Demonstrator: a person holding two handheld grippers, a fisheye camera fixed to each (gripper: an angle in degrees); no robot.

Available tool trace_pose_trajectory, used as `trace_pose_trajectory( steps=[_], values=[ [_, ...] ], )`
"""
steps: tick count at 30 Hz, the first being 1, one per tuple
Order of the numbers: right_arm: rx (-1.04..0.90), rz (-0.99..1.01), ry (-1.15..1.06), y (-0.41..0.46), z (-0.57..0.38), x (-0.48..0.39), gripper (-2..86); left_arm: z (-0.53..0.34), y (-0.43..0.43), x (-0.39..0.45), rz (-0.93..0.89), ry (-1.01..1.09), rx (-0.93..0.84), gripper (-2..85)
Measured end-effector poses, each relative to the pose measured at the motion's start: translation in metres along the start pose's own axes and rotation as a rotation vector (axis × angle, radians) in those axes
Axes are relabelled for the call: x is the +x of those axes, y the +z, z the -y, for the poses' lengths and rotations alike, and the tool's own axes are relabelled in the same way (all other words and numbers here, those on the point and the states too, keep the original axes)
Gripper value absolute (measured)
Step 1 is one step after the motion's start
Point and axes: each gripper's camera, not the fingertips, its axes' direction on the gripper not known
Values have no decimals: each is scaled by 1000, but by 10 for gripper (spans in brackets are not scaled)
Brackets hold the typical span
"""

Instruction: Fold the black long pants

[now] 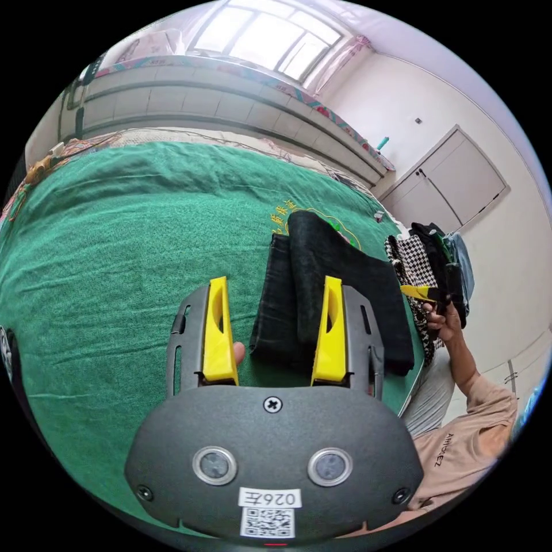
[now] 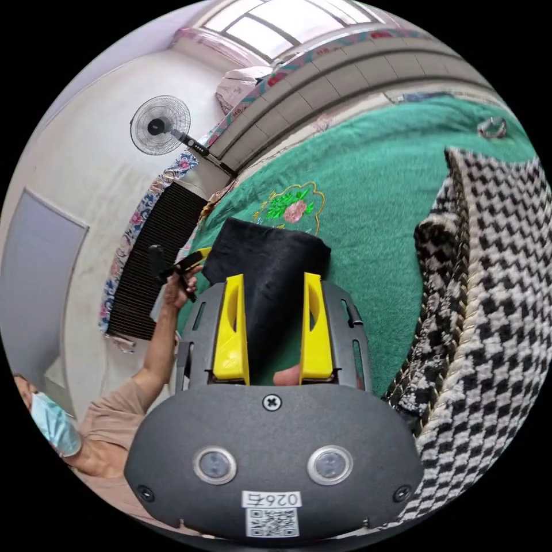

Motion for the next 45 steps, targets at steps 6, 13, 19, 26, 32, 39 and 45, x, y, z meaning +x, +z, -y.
trace_pose_trajectory(
  steps=[6, 13, 19, 26, 32, 39, 45],
  values=[
    [-92, 132, 109, 26, -2, 59, 121, 10, 32, -6, -24, 41, -27, 184],
    [-72, 153, 66, 34, -1, 68, 138, 16, 76, -16, -112, 30, -60, 161],
    [-95, 123, 80, 34, -8, 78, 82, 15, 109, -7, -44, 83, -91, 141],
    [-100, 86, 59, 29, -28, 67, 90, 0, 148, 4, -31, 103, -71, 149],
    [-90, -97, -95, 10, -54, 15, 42, -27, 155, 18, -82, 66, 90, 59],
    [65, -459, -534, -43, -128, -109, 29, -75, 182, 48, -230, 36, 171, 19],
    [223, -689, -764, -112, -221, -178, 27, -111, 171, 140, -242, 191, 358, 13]
  ],
)
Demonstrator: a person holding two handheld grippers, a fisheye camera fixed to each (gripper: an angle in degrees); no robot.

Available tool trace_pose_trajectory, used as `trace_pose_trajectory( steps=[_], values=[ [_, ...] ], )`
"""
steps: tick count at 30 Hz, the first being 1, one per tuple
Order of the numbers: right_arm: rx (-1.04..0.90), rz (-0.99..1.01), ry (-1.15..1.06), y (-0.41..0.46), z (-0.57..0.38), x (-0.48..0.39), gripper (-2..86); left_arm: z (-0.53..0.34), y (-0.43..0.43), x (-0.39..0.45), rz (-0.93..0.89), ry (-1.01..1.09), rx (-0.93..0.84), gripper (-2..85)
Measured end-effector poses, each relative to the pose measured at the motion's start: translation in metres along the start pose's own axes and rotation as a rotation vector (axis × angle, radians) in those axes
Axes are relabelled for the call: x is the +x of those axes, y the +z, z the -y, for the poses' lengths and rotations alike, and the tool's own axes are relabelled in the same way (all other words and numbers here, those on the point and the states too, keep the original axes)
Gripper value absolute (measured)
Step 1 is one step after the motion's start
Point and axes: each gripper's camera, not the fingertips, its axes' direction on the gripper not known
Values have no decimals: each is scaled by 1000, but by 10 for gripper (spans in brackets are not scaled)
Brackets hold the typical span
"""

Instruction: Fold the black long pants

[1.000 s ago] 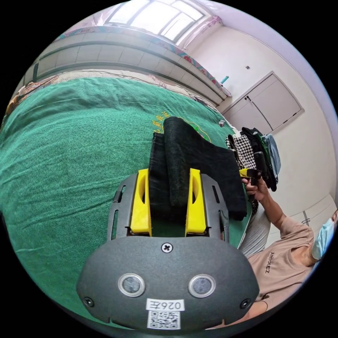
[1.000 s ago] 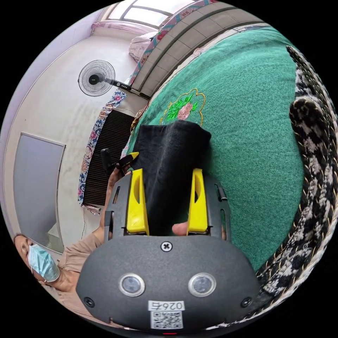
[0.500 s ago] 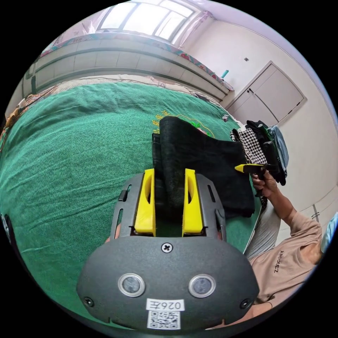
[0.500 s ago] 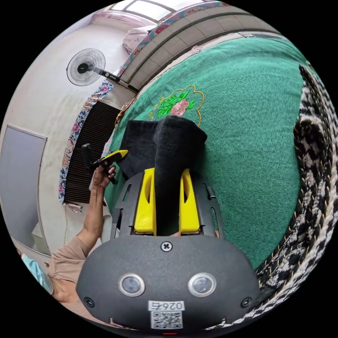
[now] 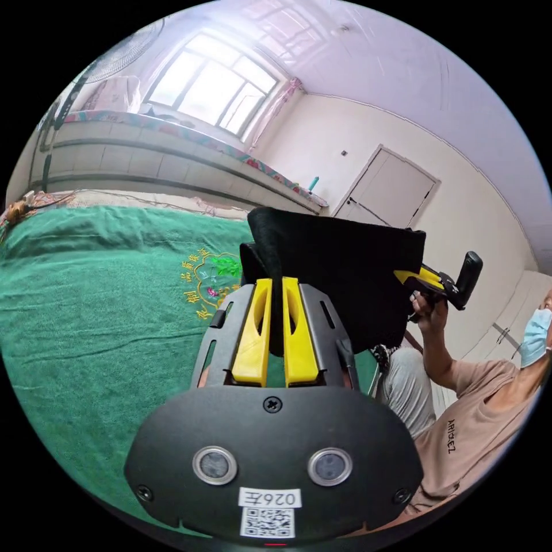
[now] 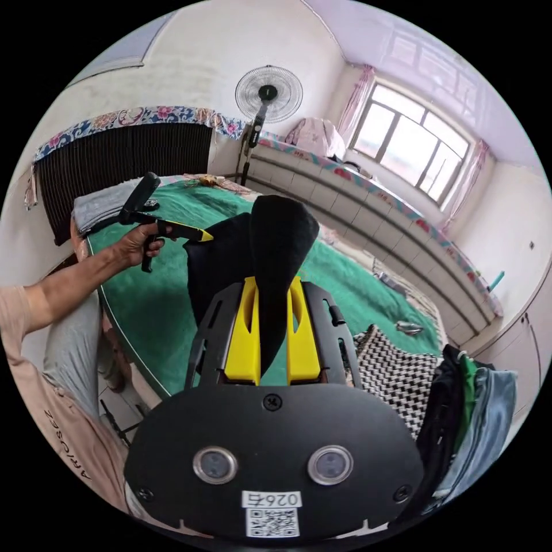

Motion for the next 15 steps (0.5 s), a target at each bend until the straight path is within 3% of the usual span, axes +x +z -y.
trace_pose_trajectory(
  steps=[3, 7, 11, 15],
  values=[
    [116, -76, 50, -75, -30, 14, 26, 22, 18, 70, -84, 93, 105, 12],
    [265, -256, 171, -197, -92, 67, 27, 79, 81, 219, -162, 374, 142, 14],
    [384, -322, 429, -316, -188, 155, 27, 119, 188, 374, -278, 608, 67, 17],
    [436, -319, 697, -376, -295, 230, 29, 117, 309, 486, -297, 742, -59, 25]
  ],
)
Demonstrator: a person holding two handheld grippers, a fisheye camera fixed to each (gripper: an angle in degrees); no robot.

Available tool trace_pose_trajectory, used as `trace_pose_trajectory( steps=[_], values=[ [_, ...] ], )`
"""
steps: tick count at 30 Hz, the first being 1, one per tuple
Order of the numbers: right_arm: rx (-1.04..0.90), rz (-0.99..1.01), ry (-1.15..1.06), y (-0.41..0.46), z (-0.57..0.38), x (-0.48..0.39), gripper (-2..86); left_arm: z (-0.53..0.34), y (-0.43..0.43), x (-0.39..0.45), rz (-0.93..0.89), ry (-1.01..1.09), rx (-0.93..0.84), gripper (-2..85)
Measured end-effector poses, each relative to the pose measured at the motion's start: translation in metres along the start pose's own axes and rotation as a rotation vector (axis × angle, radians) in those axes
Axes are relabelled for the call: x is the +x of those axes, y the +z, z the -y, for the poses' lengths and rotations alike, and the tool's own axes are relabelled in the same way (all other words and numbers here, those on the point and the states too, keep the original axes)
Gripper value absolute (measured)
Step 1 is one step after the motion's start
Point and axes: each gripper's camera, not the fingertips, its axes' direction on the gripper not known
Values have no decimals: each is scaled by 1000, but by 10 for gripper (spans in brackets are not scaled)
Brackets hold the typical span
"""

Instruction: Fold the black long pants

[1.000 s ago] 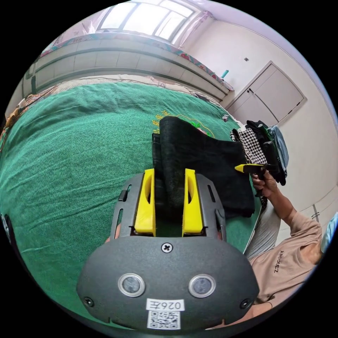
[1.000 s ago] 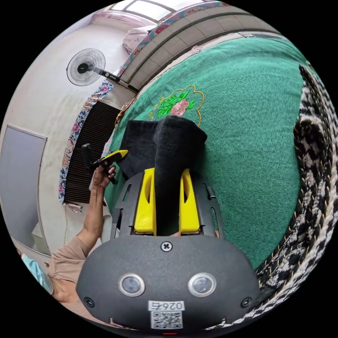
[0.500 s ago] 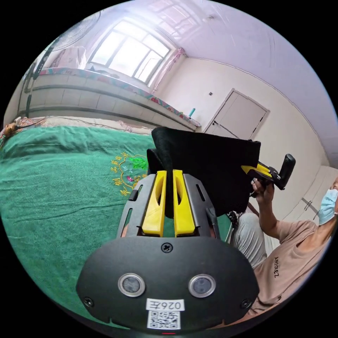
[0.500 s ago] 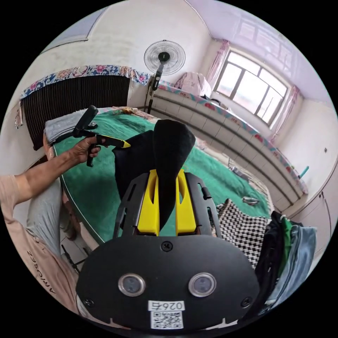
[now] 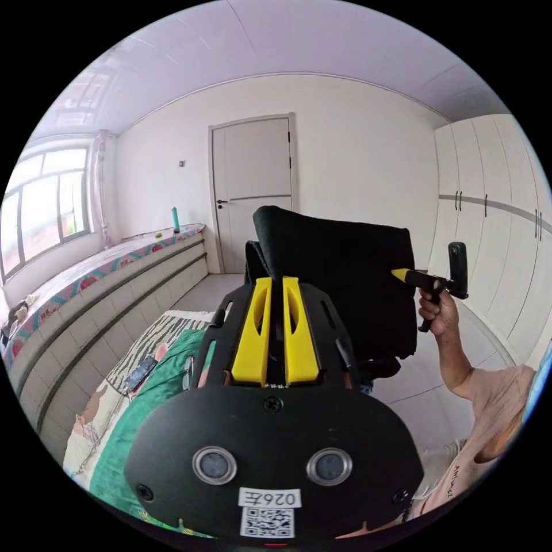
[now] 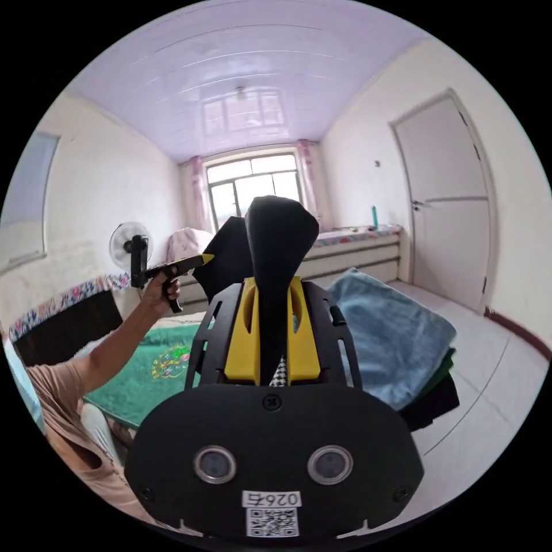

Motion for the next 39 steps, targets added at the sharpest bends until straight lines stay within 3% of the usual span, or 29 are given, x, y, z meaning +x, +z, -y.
trace_pose_trajectory(
  steps=[3, 4, 5, 7, 9, 12, 14, 16, 18, 21, 23, 25, 27, 29, 32, 36, 39],
  values=[
    [-29, -87, 229, -8, -30, 103, 37, 15, 134, 23, -41, 9, -194, 34],
    [-72, -145, 318, 0, -47, 141, 44, 9, 176, 30, -10, -59, -307, 28],
    [-143, -207, 396, 14, -67, 175, 55, 2, 197, 40, 96, -99, -309, 26],
    [-155, -184, 476, 21, -100, 214, 62, -6, 197, 61, 144, -28, -208, 26],
    [-18, -58, 517, 1, -120, 231, 63, -3, 183, 74, 137, -5, -188, 13],
    [-41, -3, 486, -23, -125, 232, 65, -4, 119, 83, 310, -120, 98, -7],
    [38, -89, 418, -66, -132, 209, 66, -10, 75, 95, 224, -127, 314, -9],
    [118, -227, 306, -100, -131, 179, 58, -10, 75, 116, 129, -45, 352, -9],
    [199, -341, 184, -122, -123, 146, 36, -4, 103, 141, 130, 53, 241, -10],
    [175, -298, -31, -109, -92, 109, -1, 1, 176, 170, 173, 164, 10, -10],
    [48, -259, -99, -65, -69, 107, -7, -2, 250, 179, 219, 373, -338, -10],
    [-75, -329, -113, -25, -62, 117, -9, -9, 271, 172, 204, 412, -404, -10],
    [-261, -431, -139, 23, -69, 134, -9, -2, 268, 147, 124, 214, -407, -10],
    [-190, -455, -159, 36, -89, 139, -9, -3, 252, 119, -41, 33, -365, -10],
    [-152, -407, -131, 22, -91, 130, -9, -16, 198, 105, -112, 39, -235, -10],
    [-132, -385, -126, 16, -94, 120, -9, -52, 97, 79, -77, -64, -41, -10],
    [-116, -368, -90, 6, -92, 108, -9, -96, 10, 46, -313, -197, -5, -10]
  ],
)
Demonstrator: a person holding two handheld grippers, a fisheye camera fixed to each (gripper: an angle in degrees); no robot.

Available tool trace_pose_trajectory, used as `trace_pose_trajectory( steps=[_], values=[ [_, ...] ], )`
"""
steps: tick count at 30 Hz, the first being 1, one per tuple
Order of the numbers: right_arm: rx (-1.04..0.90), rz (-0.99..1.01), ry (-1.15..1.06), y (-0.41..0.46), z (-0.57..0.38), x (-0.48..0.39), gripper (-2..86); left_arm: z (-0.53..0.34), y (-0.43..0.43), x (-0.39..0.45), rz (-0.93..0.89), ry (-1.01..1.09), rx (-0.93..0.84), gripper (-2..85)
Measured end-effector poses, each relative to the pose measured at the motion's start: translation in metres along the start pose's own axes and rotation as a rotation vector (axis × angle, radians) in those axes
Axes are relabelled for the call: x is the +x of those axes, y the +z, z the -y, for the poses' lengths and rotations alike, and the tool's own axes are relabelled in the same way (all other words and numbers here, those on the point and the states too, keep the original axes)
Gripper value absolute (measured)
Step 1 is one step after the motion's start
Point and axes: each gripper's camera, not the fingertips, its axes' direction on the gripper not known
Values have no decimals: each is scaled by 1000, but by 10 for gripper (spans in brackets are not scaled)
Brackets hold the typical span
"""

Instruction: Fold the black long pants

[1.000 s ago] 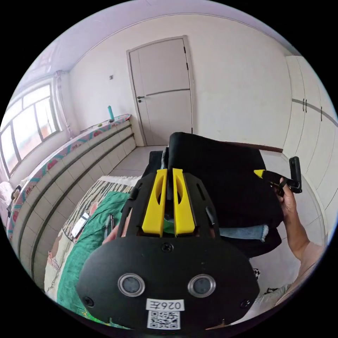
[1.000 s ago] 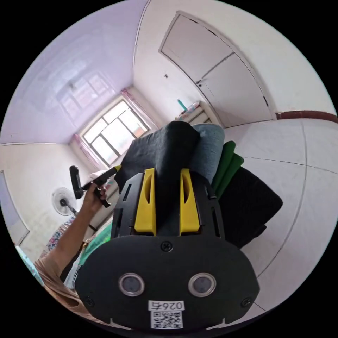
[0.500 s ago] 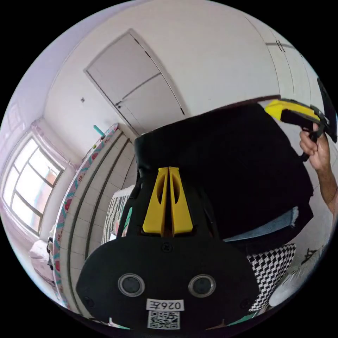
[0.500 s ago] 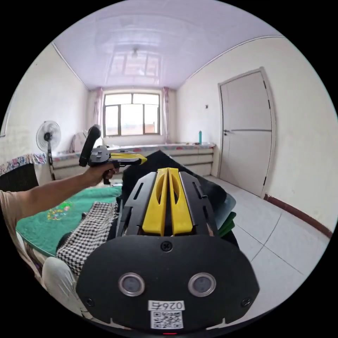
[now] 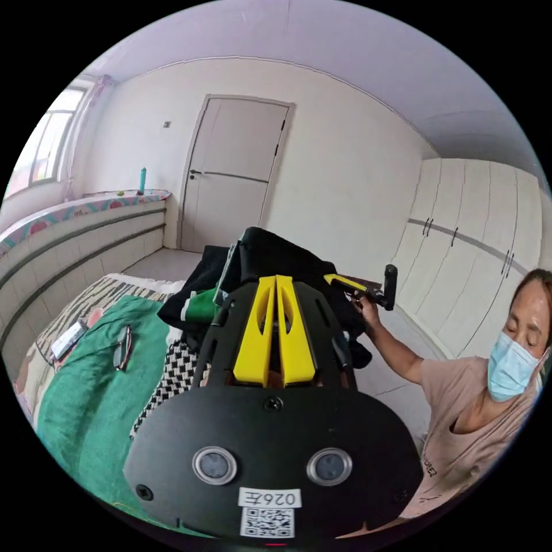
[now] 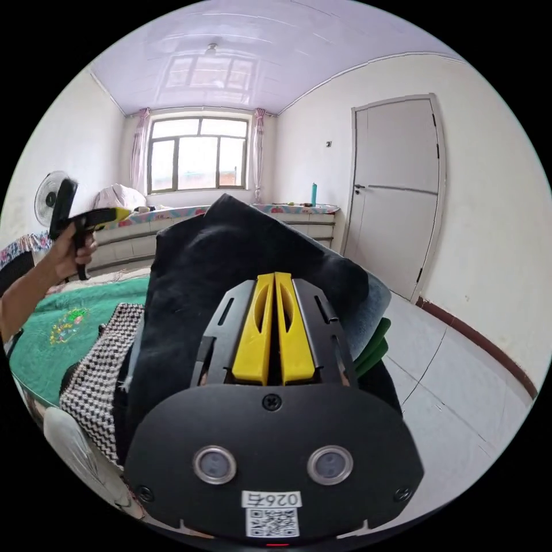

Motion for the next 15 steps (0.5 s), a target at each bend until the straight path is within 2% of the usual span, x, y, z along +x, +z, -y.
trace_pose_trajectory(
  steps=[2, 5, 6, 9, 11, 15],
  values=[
    [81, -13, 69, -46, -10, -21, -9, -40, -71, 9, 60, -23, -45, -10],
    [345, -36, 28, -114, -59, -75, -10, -101, -151, 29, 250, -44, -119, -10],
    [348, -26, 6, -121, -69, -87, -10, -114, -167, 33, 275, -58, -130, -10],
    [212, 52, -39, -127, -106, -136, -10, -182, -242, 49, 385, -181, -132, -10],
    [85, 174, -16, -119, -127, -165, -10, -235, -302, 62, 462, -325, -100, -10],
    [41, 232, -80, -118, -131, -225, -10, -290, -403, 89, 590, -448, 57, -10]
  ],
)
